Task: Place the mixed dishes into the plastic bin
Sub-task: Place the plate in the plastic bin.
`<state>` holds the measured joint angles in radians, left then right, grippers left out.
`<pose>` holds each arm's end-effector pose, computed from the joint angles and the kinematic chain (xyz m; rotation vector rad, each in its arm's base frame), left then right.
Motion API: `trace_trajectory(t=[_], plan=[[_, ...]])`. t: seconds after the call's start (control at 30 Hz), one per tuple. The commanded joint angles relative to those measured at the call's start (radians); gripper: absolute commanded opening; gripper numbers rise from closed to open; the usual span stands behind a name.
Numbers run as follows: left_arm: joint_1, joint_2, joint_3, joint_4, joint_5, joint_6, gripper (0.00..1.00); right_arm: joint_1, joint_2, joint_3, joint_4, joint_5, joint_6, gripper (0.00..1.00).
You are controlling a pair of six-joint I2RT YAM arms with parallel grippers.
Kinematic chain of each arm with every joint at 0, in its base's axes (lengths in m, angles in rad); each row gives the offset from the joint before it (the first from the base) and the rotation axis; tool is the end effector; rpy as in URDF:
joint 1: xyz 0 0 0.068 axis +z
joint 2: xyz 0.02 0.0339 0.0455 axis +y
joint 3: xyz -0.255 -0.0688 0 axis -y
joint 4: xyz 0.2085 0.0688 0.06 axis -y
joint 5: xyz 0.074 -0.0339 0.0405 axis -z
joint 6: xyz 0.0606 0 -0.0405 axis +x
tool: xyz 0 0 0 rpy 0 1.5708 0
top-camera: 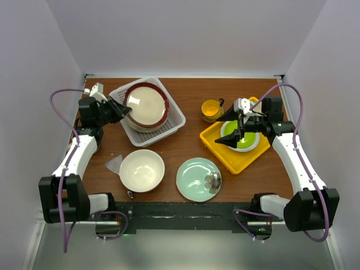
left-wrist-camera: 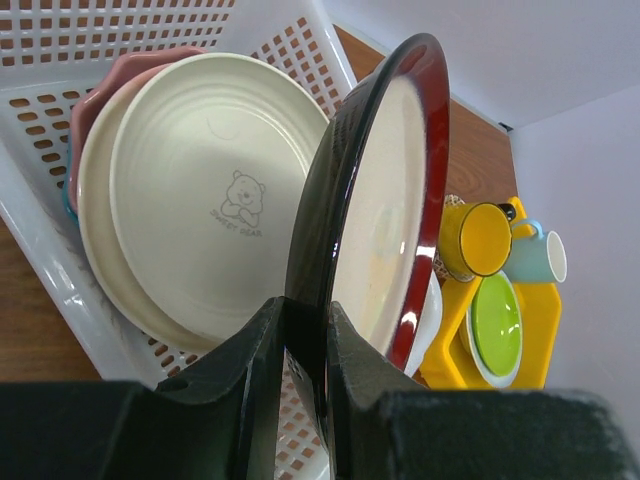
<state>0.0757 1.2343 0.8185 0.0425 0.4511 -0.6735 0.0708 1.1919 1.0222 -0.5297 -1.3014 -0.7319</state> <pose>0.2717 -0.0059 0.2780 -0.4343 1.9487 -0.8288 0.2056 0.0731 0.3163 -1.2529 1.3668 0.9944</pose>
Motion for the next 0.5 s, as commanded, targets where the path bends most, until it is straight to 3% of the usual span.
trace_trajectory(t=[0.0, 0.47], plan=[[0.019, 0.039, 0.120, 0.218, 0.058, -0.061, 0.00, -0.005, 0.008, -0.005, 0.020, -0.033, 0.009, 0.96], [0.042, 0.261, 0.228, 0.215, 0.107, -0.031, 0.00, -0.006, 0.008, -0.007, 0.022, -0.027, 0.008, 0.97]])
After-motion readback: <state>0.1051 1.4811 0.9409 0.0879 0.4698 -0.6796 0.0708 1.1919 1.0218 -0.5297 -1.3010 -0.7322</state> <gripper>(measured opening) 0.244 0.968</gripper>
